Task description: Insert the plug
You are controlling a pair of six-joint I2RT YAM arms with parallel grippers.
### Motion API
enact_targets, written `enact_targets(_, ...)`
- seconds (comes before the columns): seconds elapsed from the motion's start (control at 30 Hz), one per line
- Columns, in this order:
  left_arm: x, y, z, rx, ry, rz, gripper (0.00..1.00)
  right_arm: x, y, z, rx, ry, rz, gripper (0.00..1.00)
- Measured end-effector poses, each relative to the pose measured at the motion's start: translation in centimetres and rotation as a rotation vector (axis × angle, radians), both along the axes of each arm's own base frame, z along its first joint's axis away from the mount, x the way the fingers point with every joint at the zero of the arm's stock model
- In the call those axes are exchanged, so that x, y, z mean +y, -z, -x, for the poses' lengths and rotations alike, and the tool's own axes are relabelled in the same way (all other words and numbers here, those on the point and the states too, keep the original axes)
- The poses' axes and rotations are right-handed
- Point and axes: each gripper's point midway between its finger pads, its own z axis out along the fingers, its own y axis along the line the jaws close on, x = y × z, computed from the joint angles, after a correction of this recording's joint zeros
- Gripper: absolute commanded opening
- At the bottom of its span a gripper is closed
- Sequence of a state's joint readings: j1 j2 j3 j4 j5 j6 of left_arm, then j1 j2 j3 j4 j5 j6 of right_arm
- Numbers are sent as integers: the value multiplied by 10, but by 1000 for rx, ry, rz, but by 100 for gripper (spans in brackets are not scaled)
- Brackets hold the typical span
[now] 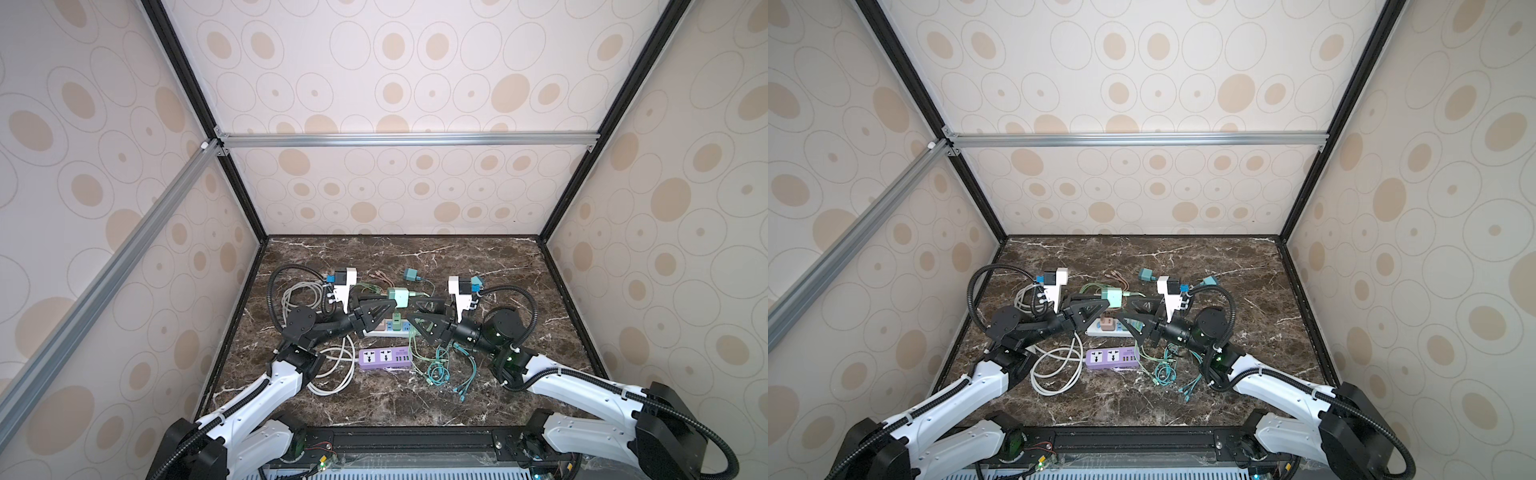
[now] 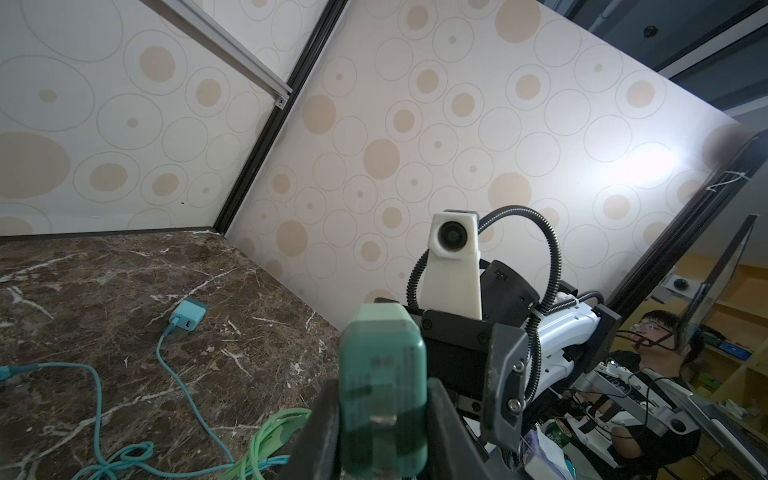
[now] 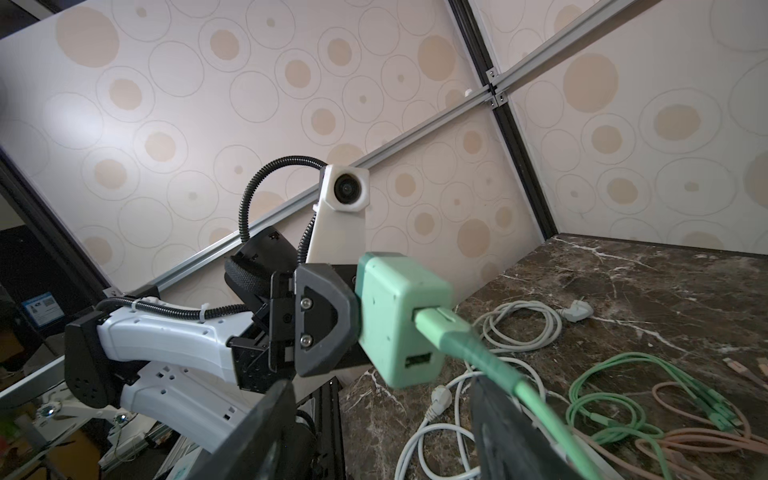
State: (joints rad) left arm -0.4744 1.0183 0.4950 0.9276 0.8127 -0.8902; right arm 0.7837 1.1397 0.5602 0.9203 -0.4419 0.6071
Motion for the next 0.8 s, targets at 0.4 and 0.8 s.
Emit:
enact_targets(0.4,-1,-18,13,-70,34,62,8,15,-15,2,6,-96,-57,57)
enact_targets(0.8,-5,-22,23,-111,67,86,9,19,-25,5,-4,-136,-86,46)
